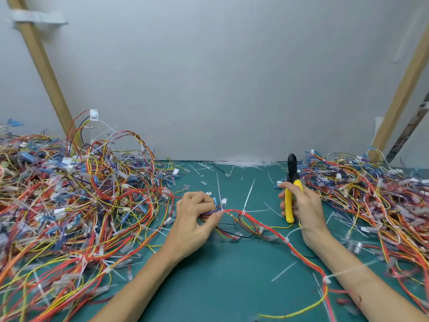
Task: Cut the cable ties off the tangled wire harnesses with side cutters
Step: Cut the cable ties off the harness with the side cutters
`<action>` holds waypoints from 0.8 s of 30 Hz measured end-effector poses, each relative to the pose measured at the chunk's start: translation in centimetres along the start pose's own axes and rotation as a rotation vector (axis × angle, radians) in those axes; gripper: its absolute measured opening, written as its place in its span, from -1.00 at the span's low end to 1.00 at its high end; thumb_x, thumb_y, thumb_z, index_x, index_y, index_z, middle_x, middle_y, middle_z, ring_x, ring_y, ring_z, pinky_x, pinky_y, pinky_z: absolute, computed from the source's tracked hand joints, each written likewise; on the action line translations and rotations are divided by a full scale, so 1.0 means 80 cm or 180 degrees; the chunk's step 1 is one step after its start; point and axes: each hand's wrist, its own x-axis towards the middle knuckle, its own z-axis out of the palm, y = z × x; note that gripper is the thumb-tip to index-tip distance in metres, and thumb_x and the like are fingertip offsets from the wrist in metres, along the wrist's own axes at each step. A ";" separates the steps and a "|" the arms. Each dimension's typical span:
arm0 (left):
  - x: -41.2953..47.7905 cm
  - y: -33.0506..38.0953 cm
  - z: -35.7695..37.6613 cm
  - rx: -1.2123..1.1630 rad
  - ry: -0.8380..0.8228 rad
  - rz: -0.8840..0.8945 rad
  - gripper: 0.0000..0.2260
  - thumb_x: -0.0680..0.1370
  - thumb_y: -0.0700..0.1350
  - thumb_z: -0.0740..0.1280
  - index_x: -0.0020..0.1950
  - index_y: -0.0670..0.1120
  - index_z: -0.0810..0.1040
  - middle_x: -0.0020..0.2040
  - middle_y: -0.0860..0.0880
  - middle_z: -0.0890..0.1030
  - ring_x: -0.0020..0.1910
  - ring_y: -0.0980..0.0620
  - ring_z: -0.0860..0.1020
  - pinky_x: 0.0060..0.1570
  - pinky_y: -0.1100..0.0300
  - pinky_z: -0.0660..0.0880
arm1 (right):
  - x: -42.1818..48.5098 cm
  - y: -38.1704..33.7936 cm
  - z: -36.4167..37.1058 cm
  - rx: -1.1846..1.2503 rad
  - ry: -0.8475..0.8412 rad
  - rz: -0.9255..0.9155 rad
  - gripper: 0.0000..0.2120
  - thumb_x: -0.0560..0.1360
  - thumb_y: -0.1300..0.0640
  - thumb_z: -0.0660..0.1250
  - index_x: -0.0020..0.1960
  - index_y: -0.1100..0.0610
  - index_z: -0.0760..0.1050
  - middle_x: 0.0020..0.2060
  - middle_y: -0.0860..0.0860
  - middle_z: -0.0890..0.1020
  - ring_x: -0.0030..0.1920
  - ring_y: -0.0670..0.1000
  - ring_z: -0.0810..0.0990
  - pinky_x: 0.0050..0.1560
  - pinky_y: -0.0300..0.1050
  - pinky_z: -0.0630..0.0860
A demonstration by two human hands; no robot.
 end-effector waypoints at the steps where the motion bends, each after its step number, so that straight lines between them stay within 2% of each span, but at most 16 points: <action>1: 0.002 -0.002 -0.001 -0.0194 -0.0030 -0.0076 -0.72 0.50 0.01 0.30 -0.33 -0.11 0.47 -0.24 0.02 0.52 -0.07 0.05 0.44 0.12 0.23 0.30 | 0.001 -0.006 0.000 0.0040 0.0059 0.0027 -0.81 0.52 0.06 0.35 -0.12 0.20 0.58 -0.33 0.05 0.57 -0.39 0.01 0.49 -0.41 -0.13 0.45; 3: 0.006 -0.006 -0.002 -0.0427 -0.0112 -0.0223 -0.67 0.51 0.02 0.29 -0.34 -0.18 0.45 -0.36 -0.05 0.46 -0.27 0.01 0.42 -0.11 0.15 0.37 | 0.003 -0.026 0.000 -0.0254 0.0121 -0.0171 -0.77 0.54 0.01 0.31 -0.07 0.19 0.58 -0.30 0.04 0.58 -0.38 -0.03 0.49 -0.37 -0.10 0.44; 5: 0.008 -0.009 -0.001 -0.0421 -0.0270 -0.0315 -0.60 0.56 0.05 0.29 -0.37 -0.15 0.34 -0.43 0.00 0.31 -0.38 0.08 0.28 -0.30 0.15 0.24 | 0.001 -0.055 0.001 -0.0755 -0.0040 -0.0523 -0.70 0.57 -0.08 0.26 -0.02 0.16 0.58 -0.28 0.01 0.59 -0.35 -0.05 0.51 -0.31 -0.07 0.46; 8: 0.008 -0.012 0.006 -0.0189 -0.0485 -0.0255 -0.59 0.63 0.02 0.25 -0.33 -0.15 0.25 -0.42 -0.01 0.23 -0.39 0.04 0.20 -0.35 0.20 0.18 | -0.011 -0.106 0.007 -0.1438 -0.0915 -0.0746 -0.58 0.50 -0.29 0.15 -0.04 0.00 0.60 -0.25 0.00 0.61 -0.31 -0.05 0.57 -0.27 -0.11 0.50; 10: 0.007 -0.011 0.010 -0.0013 -0.0560 -0.0133 -0.60 0.65 0.01 0.22 -0.35 -0.08 0.22 -0.43 -0.02 0.22 -0.36 -0.05 0.22 -0.35 0.27 0.18 | -0.024 -0.127 0.011 -0.2344 -0.1494 -0.1076 -0.53 0.41 -0.41 0.12 -0.08 -0.08 0.58 -0.26 -0.05 0.62 -0.30 -0.08 0.59 -0.22 -0.18 0.50; 12: 0.006 -0.012 0.012 0.0064 -0.0566 -0.0085 -0.59 0.65 0.00 0.21 -0.37 -0.02 0.21 -0.45 -0.04 0.23 -0.33 -0.10 0.27 -0.33 0.32 0.20 | -0.039 -0.134 0.016 -0.3294 -0.1896 -0.1468 -0.50 0.36 -0.50 0.09 -0.11 -0.14 0.54 -0.31 -0.16 0.59 -0.31 -0.16 0.54 -0.27 -0.32 0.41; 13: 0.006 -0.012 0.011 0.0072 -0.0566 -0.0078 -0.59 0.65 0.00 0.21 -0.37 -0.02 0.21 -0.45 -0.04 0.24 -0.32 -0.11 0.28 -0.34 0.33 0.20 | -0.046 -0.132 0.020 -0.3669 -0.2019 -0.1588 -0.48 0.34 -0.53 0.08 -0.10 -0.15 0.53 -0.31 -0.18 0.58 -0.29 -0.19 0.52 -0.29 -0.33 0.40; 15: 0.005 -0.013 0.009 0.0073 -0.0572 -0.0073 -0.59 0.65 0.00 0.21 -0.38 -0.01 0.22 -0.45 -0.06 0.23 -0.31 -0.12 0.28 -0.35 0.34 0.22 | -0.052 -0.123 0.026 -0.4416 -0.2054 -0.1812 -0.45 0.34 -0.53 0.03 -0.07 -0.13 0.50 -0.26 -0.17 0.58 -0.22 -0.17 0.53 -0.20 -0.16 0.48; 17: 0.005 -0.012 0.008 0.0058 -0.0561 -0.0072 -0.58 0.64 0.01 0.23 -0.40 -0.01 0.24 -0.43 -0.10 0.26 -0.30 -0.12 0.27 -0.36 0.34 0.21 | -0.051 -0.112 0.027 -0.4959 -0.1903 -0.1948 -0.46 0.36 -0.48 0.03 -0.04 -0.10 0.49 -0.17 -0.13 0.57 -0.09 -0.05 0.54 -0.13 -0.04 0.52; 19: 0.005 -0.011 0.007 0.0035 -0.0565 -0.0070 -0.58 0.63 0.01 0.24 -0.40 -0.05 0.26 -0.40 -0.16 0.29 -0.30 -0.11 0.24 -0.38 0.30 0.20 | -0.045 -0.106 0.025 -0.5098 -0.1813 -0.1964 -0.47 0.37 -0.46 0.04 -0.02 -0.09 0.49 -0.14 -0.12 0.55 -0.04 -0.02 0.54 -0.13 -0.04 0.51; 22: 0.006 -0.010 0.005 0.0031 -0.0593 -0.0056 -0.59 0.63 0.00 0.25 -0.34 -0.18 0.30 -0.39 -0.19 0.30 -0.31 -0.10 0.21 -0.38 0.28 0.18 | -0.037 -0.097 0.024 -0.5086 -0.1781 -0.2031 -0.45 0.35 -0.48 0.01 -0.02 -0.11 0.50 -0.16 -0.12 0.53 -0.05 -0.03 0.54 -0.28 -0.12 0.41; 24: 0.006 -0.009 0.004 0.0036 -0.0627 -0.0025 -0.59 0.63 -0.02 0.26 -0.34 -0.18 0.28 -0.40 -0.17 0.29 -0.30 -0.11 0.21 -0.36 0.33 0.19 | -0.035 -0.093 0.027 -0.5039 -0.1832 -0.2043 -0.46 0.35 -0.47 0.02 -0.01 -0.12 0.50 -0.15 -0.13 0.52 -0.05 -0.03 0.54 -0.25 -0.11 0.44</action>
